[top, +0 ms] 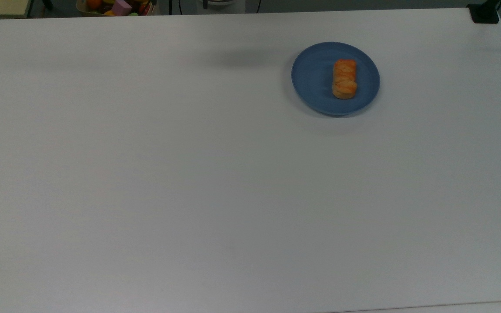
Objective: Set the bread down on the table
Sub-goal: 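Move the gripper down toward the orange bread roll on the blue plate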
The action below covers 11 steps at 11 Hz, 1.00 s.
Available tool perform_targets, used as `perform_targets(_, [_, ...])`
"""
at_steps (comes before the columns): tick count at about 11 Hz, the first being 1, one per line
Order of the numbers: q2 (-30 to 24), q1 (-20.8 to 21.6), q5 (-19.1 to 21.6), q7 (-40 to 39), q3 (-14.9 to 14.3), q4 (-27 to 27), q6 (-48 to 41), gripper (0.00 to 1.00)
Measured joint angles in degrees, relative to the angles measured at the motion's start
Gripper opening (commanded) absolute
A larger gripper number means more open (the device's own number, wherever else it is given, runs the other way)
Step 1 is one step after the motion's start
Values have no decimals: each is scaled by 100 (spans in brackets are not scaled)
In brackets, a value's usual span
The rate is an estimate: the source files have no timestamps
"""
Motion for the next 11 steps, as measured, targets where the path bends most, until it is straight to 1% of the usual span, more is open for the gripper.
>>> perform_targets(6, [0,16,2,0,50,0,0,100])
perform_targets(7, [0,18,20,0,75,0,0,100])
perform_targets(8, [0,18,96,7,161,0,0,100])
perform_targets(9, [0,21,150,170,338,0,0,100])
perform_targets(10, [0,27,168,478,604,0,30,100])
perform_targets(11, [1,37,172,921,958,0,101,100])
